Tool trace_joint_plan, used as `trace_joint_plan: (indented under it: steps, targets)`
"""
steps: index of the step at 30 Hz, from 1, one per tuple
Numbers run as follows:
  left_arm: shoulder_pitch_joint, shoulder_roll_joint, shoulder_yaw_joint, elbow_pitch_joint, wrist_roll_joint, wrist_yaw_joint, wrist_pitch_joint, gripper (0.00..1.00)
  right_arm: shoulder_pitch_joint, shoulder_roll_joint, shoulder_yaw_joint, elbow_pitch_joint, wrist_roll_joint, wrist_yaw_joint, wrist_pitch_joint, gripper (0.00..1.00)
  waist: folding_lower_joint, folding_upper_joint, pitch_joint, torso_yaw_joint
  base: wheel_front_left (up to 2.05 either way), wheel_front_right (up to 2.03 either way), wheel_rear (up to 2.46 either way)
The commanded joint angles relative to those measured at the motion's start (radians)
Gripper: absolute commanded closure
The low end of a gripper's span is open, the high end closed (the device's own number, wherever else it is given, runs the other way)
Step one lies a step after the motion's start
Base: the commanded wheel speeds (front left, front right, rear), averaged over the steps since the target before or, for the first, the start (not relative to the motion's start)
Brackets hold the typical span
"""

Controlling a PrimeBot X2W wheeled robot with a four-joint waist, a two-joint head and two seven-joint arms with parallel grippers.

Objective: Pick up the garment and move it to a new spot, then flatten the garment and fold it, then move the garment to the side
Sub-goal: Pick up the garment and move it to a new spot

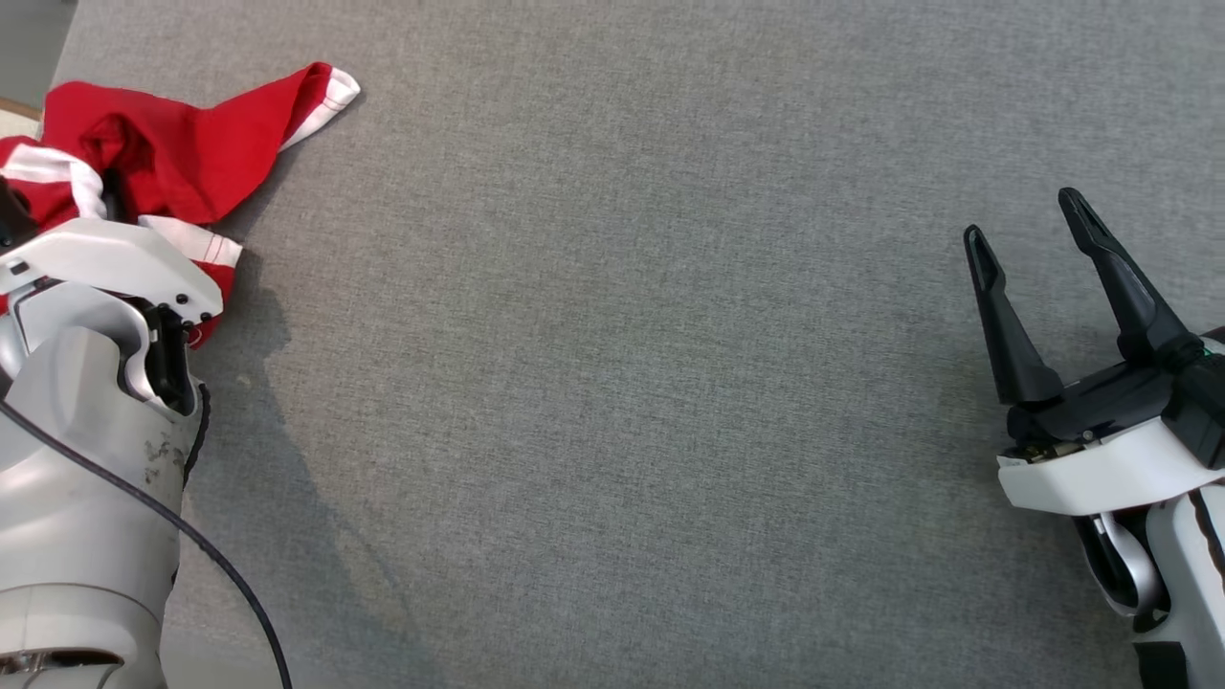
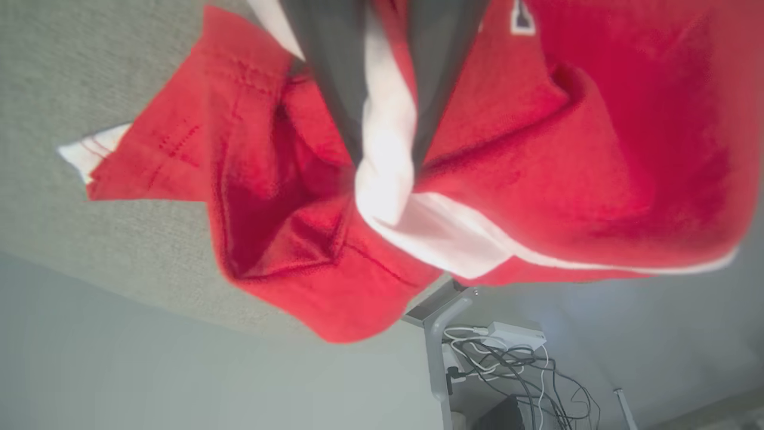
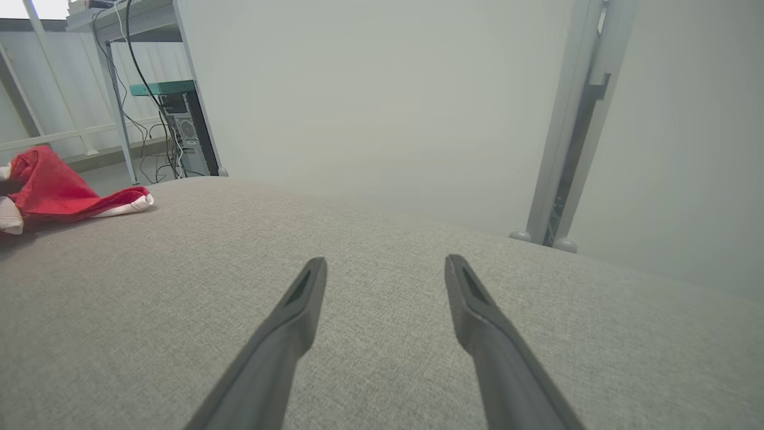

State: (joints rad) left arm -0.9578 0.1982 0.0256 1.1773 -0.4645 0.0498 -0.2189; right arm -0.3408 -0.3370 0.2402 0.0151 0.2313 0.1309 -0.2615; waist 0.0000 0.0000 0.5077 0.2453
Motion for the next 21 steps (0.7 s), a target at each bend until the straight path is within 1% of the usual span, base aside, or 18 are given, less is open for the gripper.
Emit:
trace_joint_plan:
  steps: [1,5,8,13,16,19,20,21]
  targets:
    - [0.008,0.009,0.001,-0.011,0.005,-0.005,-0.019,1.0,-0.011,0.005,-0.003,0.002,0.005,0.0,-0.005,0.0,0.0,0.0,-0.01,-0.009,0.0,0.0,0.0]
    - [0.044,0.018,0.009,-0.087,0.026,0.007,-0.046,1.0,-0.009,0.029,-0.014,0.006,0.007,0.0,-0.005,0.0,0.0,0.0,-0.036,-0.028,0.0,0.0,0.0]
    - [0.103,0.023,0.034,-0.24,0.062,0.032,-0.047,1.0,0.004,0.048,-0.022,0.007,0.006,0.0,-0.005,0.0,0.0,0.0,-0.064,-0.045,0.0,0.0,0.0]
    - [0.233,-0.007,0.073,-0.478,0.124,0.056,-0.047,1.0,0.031,0.081,-0.035,0.015,0.008,0.0,-0.005,0.0,0.0,0.0,-0.131,-0.083,0.0,0.0,0.0]
    - [0.301,-0.019,0.077,-0.579,0.157,0.048,-0.047,1.0,0.047,0.098,-0.049,0.017,0.01,0.0,-0.005,0.0,0.0,0.0,-0.172,-0.111,0.0,0.0,0.0]
    - [0.349,-0.034,0.065,-0.652,0.186,0.038,-0.047,1.0,0.065,0.112,-0.063,0.016,0.013,0.0,-0.005,0.0,0.0,0.0,-0.211,-0.142,0.0,0.0,0.0]
    - [0.362,-0.036,0.062,-0.675,0.195,0.04,-0.047,1.0,0.068,0.118,-0.064,0.017,0.013,0.0,-0.005,0.0,0.0,0.0,-0.223,-0.154,0.0,0.0,0.0]
    - [0.369,-0.03,0.059,-0.689,0.2,0.032,-0.047,1.0,0.069,0.123,-0.069,0.015,0.013,0.0,-0.005,0.0,0.0,0.0,-0.232,-0.166,0.0,0.0,0.0]
